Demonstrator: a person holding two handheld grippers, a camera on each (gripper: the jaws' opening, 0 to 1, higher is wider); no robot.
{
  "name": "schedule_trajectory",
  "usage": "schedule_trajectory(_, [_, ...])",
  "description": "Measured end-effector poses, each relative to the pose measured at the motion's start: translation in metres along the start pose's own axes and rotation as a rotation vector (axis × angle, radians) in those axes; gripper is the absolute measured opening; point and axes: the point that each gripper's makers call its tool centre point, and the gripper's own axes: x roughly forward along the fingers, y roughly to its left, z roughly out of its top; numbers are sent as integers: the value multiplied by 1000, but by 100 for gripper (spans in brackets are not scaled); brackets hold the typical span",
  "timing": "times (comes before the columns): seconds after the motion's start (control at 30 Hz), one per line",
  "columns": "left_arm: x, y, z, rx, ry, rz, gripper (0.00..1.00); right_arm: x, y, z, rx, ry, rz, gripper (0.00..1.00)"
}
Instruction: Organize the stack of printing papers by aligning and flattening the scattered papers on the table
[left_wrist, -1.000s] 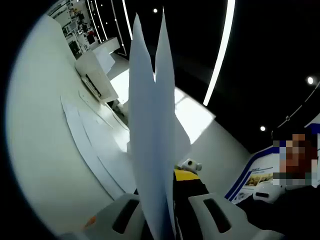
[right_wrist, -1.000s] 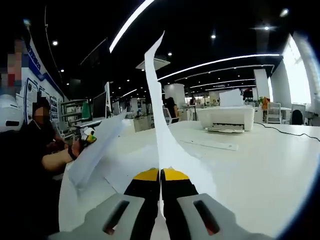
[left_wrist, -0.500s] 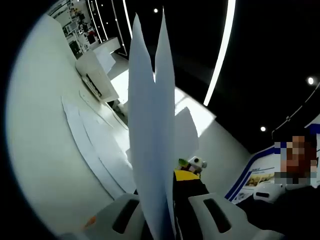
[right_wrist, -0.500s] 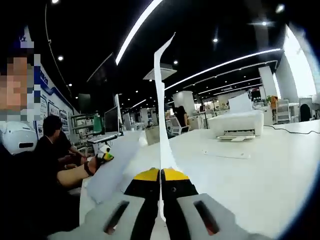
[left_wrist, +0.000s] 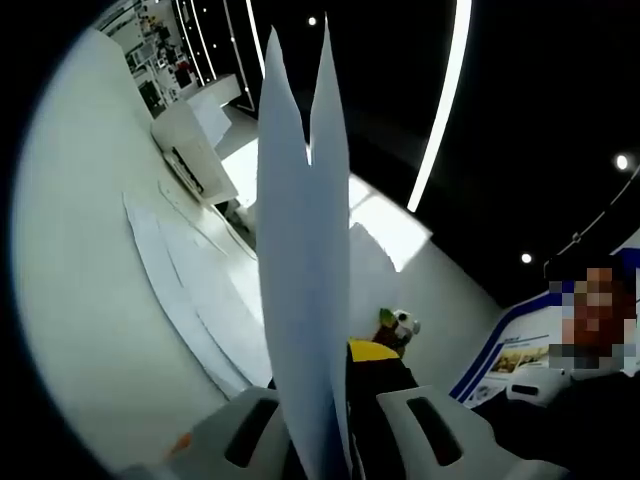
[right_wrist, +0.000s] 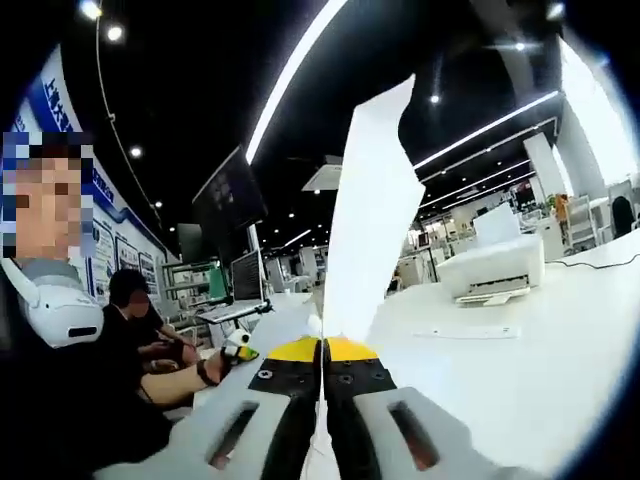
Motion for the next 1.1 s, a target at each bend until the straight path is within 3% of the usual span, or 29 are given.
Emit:
schedule_trajectory(0.47, [1,-1,-1,0,1,3,6,1,24,17,-27,-23,43,0])
schedule_trajectory(0.87, [1,-1,-2,-3,1,3,6,-2,54,44,49,-94,197,0])
schedule_trajectory(1.1, [0,0,-1,-7,0,4,6,-1,69,48,77,-101,266,0])
